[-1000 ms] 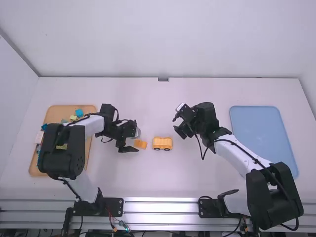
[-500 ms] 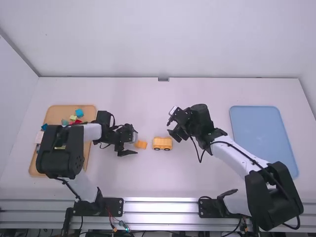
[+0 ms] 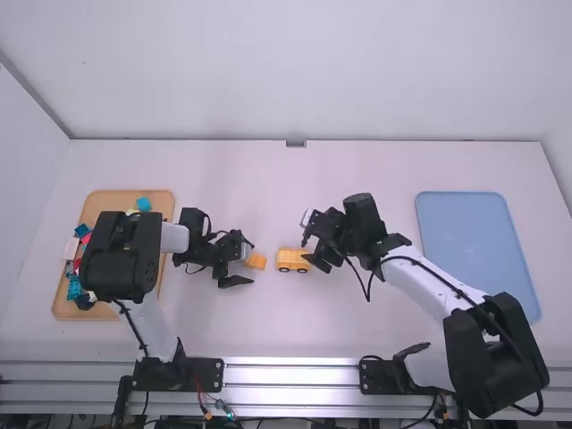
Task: Assemble lego blocks to make yellow taxi
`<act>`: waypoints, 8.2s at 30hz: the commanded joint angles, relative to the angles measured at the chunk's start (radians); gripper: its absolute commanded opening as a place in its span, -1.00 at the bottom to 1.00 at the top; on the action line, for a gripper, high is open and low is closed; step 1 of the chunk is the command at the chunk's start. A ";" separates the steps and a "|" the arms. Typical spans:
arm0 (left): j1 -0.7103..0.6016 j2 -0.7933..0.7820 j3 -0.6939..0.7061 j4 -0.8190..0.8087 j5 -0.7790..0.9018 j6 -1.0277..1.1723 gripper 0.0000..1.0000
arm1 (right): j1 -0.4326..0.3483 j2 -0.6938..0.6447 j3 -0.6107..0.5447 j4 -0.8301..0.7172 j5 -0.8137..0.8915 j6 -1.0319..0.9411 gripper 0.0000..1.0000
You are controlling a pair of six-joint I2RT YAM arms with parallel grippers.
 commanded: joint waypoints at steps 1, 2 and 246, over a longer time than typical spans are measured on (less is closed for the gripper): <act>0.010 0.004 0.027 -0.006 0.037 0.029 0.98 | -0.044 0.024 0.019 -0.003 -0.197 -0.095 0.97; 0.008 0.004 0.027 -0.001 0.037 0.034 0.99 | -0.063 0.053 0.019 0.005 -0.240 -0.105 0.98; -0.439 -0.110 0.046 0.246 -0.192 -0.511 -0.32 | -0.095 0.698 -0.098 0.748 -0.510 -0.146 0.29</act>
